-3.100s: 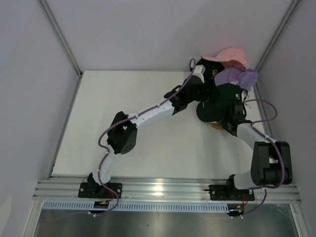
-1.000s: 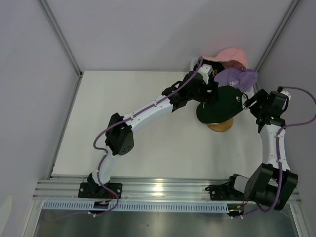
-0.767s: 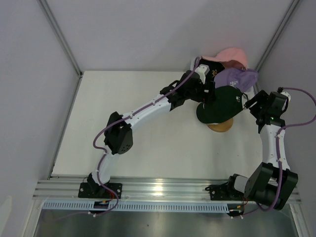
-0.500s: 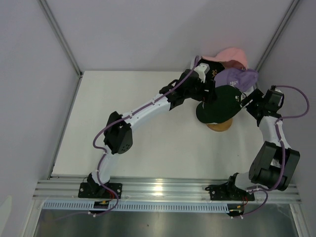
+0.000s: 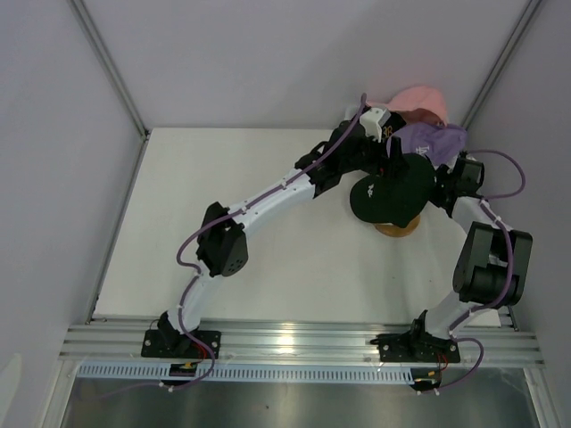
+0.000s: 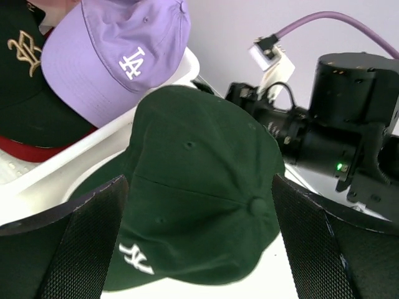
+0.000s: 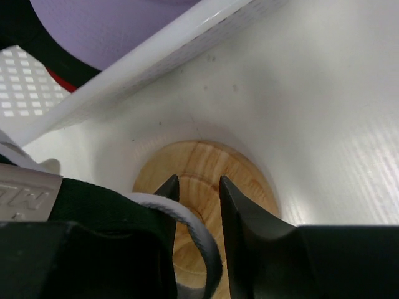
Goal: Stack the hats
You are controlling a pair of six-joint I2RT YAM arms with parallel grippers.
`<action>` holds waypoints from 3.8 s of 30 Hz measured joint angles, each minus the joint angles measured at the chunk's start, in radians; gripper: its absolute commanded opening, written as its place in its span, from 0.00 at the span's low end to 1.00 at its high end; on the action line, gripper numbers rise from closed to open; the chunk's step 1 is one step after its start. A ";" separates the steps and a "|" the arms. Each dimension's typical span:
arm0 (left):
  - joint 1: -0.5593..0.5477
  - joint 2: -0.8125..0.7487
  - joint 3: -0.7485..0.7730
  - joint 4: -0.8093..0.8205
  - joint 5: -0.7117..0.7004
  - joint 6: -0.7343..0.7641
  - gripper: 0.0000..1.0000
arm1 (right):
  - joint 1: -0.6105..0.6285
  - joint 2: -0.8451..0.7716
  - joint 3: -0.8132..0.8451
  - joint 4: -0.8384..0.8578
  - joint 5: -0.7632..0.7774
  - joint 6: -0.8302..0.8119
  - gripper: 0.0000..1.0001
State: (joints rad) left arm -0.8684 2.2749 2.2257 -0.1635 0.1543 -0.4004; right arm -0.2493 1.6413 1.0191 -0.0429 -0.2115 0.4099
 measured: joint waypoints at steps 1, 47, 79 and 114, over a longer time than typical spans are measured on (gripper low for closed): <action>0.000 0.009 0.002 0.006 0.000 0.000 0.99 | 0.011 0.009 -0.003 0.008 0.001 0.000 0.34; -0.068 -0.800 -1.011 -0.065 -0.355 -0.248 0.94 | 0.706 -0.343 -0.410 -0.001 0.117 0.201 0.38; -0.105 -0.777 -0.893 -0.254 -0.534 -0.241 0.94 | 0.404 -0.957 -0.461 -0.305 -0.016 0.204 0.80; -0.189 -0.712 -0.791 -0.325 -0.747 -0.139 0.96 | 0.403 -0.819 -0.431 -0.270 0.111 0.392 0.51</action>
State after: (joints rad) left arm -1.0573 1.5627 1.4345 -0.4881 -0.5930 -0.5396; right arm 0.1539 0.8219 0.5880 -0.3130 -0.1001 0.8017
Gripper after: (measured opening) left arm 0.955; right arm 0.540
